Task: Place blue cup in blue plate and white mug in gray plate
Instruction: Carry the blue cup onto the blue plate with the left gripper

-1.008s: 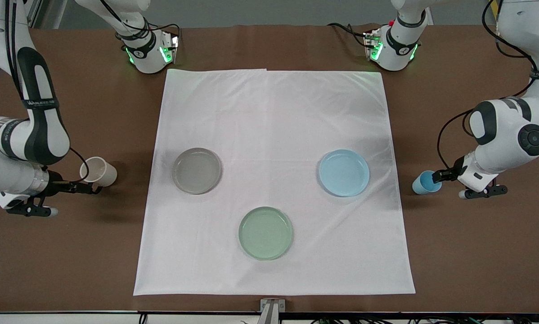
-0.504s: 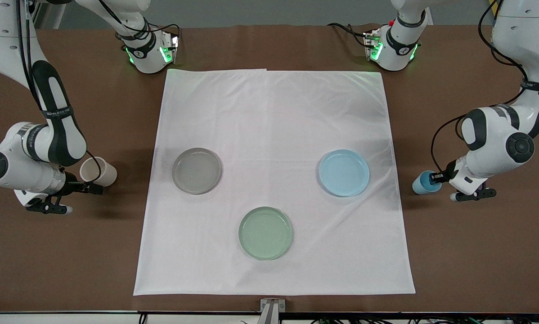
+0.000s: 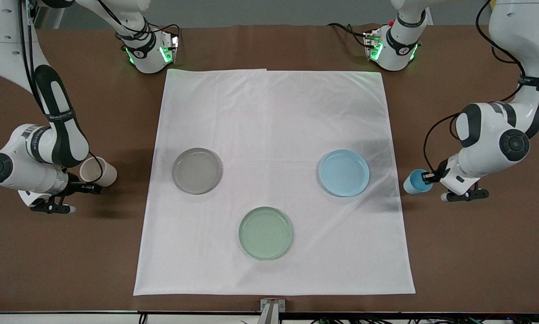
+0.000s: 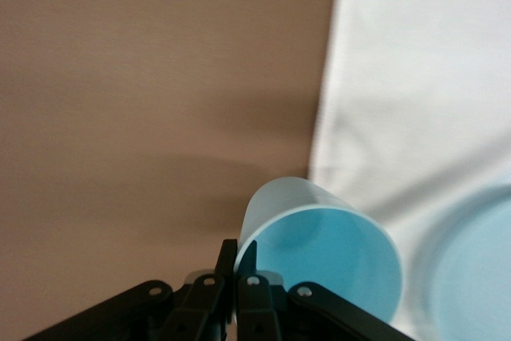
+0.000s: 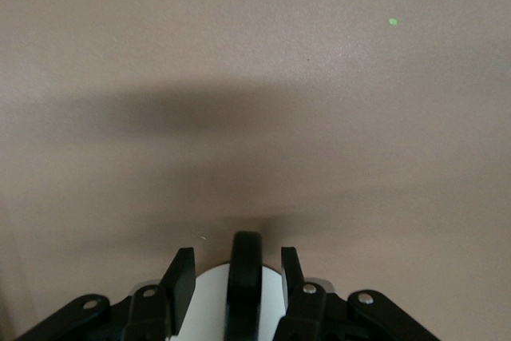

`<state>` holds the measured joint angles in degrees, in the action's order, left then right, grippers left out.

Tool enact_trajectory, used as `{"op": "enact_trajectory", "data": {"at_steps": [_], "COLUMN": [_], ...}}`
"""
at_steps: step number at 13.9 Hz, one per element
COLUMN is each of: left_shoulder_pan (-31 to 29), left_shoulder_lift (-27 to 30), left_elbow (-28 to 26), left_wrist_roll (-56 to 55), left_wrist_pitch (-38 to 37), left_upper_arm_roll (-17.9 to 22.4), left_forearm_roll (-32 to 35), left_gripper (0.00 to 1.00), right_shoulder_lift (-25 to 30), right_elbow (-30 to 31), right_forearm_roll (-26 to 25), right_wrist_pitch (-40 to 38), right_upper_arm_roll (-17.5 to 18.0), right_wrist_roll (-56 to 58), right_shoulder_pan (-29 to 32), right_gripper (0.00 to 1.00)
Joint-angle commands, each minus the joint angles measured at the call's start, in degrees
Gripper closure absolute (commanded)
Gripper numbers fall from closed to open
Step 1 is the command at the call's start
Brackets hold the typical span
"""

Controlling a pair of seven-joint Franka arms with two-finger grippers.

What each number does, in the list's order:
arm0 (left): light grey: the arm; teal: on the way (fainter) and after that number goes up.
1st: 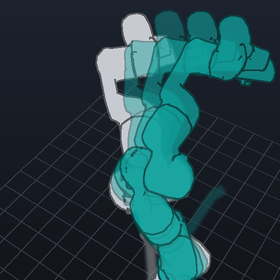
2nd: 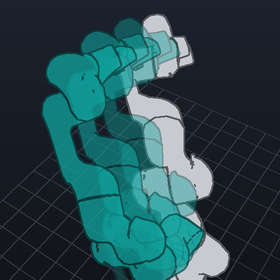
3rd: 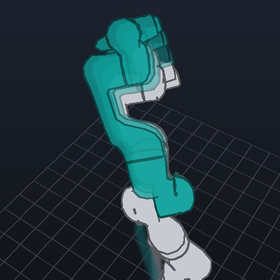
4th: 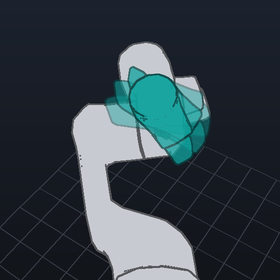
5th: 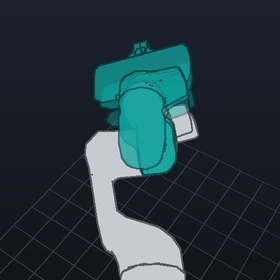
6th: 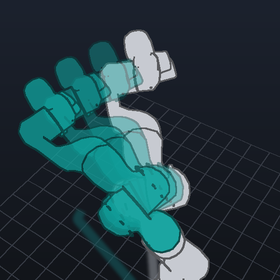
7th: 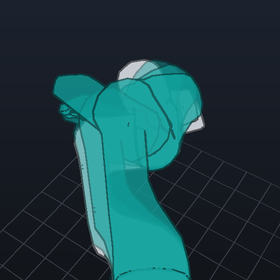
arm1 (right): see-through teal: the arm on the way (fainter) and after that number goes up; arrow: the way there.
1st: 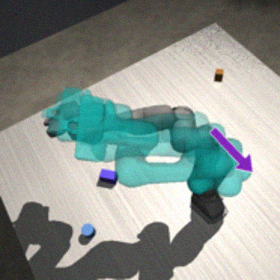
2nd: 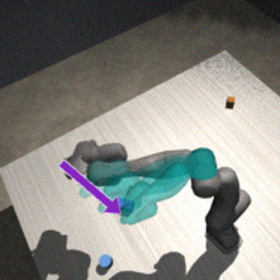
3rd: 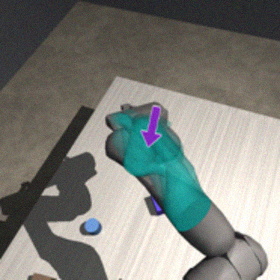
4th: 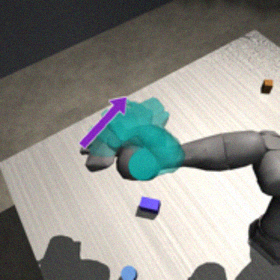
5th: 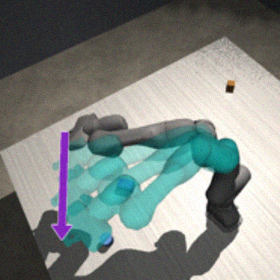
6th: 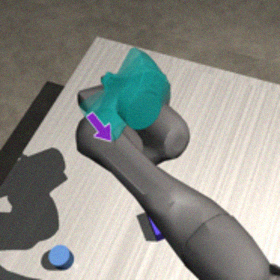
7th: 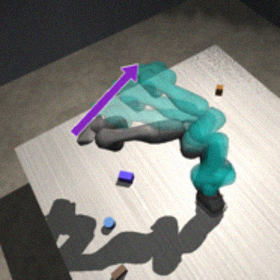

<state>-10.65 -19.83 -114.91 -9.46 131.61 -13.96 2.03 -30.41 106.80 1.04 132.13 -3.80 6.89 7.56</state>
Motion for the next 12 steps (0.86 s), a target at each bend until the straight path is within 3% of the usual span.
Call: {"op": "enact_trajectory", "data": {"at_steps": [1,4,6,9,12], "left_shoulder_pan": [0.63,5.89,8.0,10.29,11.26], "left_shoulder_lift": [1.72,0.49,-1.43,-4.16,-5.83], "left_elbow": [-0.31,-0.31,-0.49,-0.66,-0.4], "left_wrist_roll": [-9.05,-18.21,-20.24,-23.93,-26.22], "left_wrist_pitch": [-2.15,-1.71,0.21,3.56,4.01], "left_upper_arm_roll": [-5.8,-7.14,-7.23,-7.05,-6.96], "left_forearm_roll": [1.05,1.05,1.05,1.05,1.22], "left_gripper": [1.0,1.0,1.0,0.98,0.84], "right_shoulder_lift": [0.79,0.79,0.79,0.79,0.79], "right_elbow": [1.66,2.01,1.83,1.39,1.3], "right_forearm_roll": [0.01,0.01,0.01,0.01,0.01], "right_wrist_pitch": [0.76,0.59,0.59,0.76,1.11], "right_upper_arm_roll": [0.81,0.81,0.81,0.81,0.81], "right_wrist_roll": [2.25,2.26,2.26,2.26,2.26], "right_shoulder_pan": [1.49,1.58,1.49,1.4,1.4], "right_gripper": [0.58,0.6,0.66,0.66,0.66]}}
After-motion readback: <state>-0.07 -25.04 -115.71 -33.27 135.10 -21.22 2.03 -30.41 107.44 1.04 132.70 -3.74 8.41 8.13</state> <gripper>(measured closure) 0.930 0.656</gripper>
